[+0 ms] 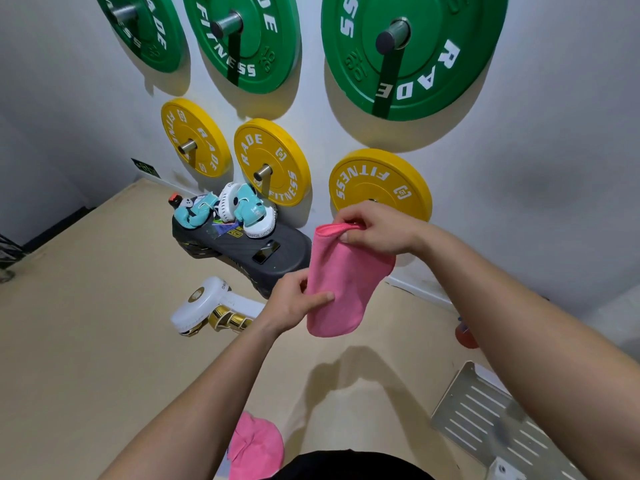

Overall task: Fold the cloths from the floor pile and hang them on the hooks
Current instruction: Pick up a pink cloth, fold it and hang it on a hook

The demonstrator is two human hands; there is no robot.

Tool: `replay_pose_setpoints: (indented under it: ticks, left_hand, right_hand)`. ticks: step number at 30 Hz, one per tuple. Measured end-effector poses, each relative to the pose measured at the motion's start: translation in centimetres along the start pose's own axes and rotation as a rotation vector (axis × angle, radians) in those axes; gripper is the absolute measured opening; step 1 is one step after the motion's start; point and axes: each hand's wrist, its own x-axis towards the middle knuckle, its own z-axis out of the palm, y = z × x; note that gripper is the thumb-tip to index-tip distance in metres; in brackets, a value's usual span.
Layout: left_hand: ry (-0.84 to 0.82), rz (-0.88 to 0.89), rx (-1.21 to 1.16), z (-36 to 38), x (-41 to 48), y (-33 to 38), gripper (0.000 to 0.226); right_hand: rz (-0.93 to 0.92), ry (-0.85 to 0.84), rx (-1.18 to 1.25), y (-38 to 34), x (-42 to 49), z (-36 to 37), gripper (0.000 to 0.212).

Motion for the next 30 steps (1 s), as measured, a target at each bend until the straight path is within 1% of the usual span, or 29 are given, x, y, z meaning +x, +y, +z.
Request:
replay_pose_setpoints:
  ticks: [3,6,9,10,11,12,14,15,18,20,22,25,28,30]
  left_hand:
    - [-0.053,-0.062,-0.032,0.7,-0.2,-0.1,0.031]
    - [-0.092,-0.095,-0.06,1.0,-0.4,-0.3,0.024]
    - [-0.046,-0.114,-0.105,0.7,-0.1,-1.4,0.047]
    - [-0.026,-0.122,-0.109,0.5,0.0,-1.8,0.051]
    - [-0.001,-0.144,-0.119,0.2,0.1,-2.1,0.05]
    - [0.026,-0.166,-0.144,-0.2,0.2,-2.2,0.044]
    - [0.049,-0.198,-0.199,-1.2,0.5,-2.4,0.028]
    - [0.044,-0.215,-0.212,-1.7,0.7,-2.6,0.024]
    - [0.041,-0.295,-0.304,-2.9,1.3,-3.0,0.024]
    - [0.126,-0.345,-0.378,-3.0,1.7,-3.2,0.031]
    - [0.283,-0.355,-0.381,-2.7,2.0,-3.0,0.03]
    - [0.52,-0.327,-0.284,-2.0,2.4,-2.4,0.026]
    - [0.657,-0.283,-0.176,-1.3,2.7,-1.8,0.026]
    - [0.708,-0.257,-0.086,-1.2,2.8,-1.7,0.023]
  right_hand:
    - [0.036,0.107,-0.005,0.7,0.1,-1.5,0.01]
    - [0.118,0.266,0.062,1.9,-0.3,-2.7,0.01]
    - [0.225,0.414,0.047,3.4,-1.0,-3.5,0.023]
    - [0.261,0.451,0.009,4.0,-1.2,-3.6,0.02]
    - [0.296,0.482,-0.038,4.8,-1.4,-3.6,0.014]
    - [0.328,0.508,-0.091,5.4,-1.7,-3.4,0.012]
    - [0.405,0.544,-0.205,6.6,-2.4,-2.8,0.019]
    - [0.443,0.562,-0.26,7.0,-2.8,-2.3,0.02]
    - [0.539,0.607,-0.327,7.7,-3.6,-0.8,0.025]
    - [0.59,0.626,-0.293,8.0,-3.9,0.2,0.028]
    - [0.618,0.641,-0.24,8.1,-4.0,1.4,0.028]
    - [0.634,0.67,-0.133,7.8,-3.8,3.0,0.026]
    - [0.624,0.712,-0.029,7.3,-3.5,4.1,0.028]
    - [0.622,0.742,0.024,7.1,-3.5,4.5,0.028]
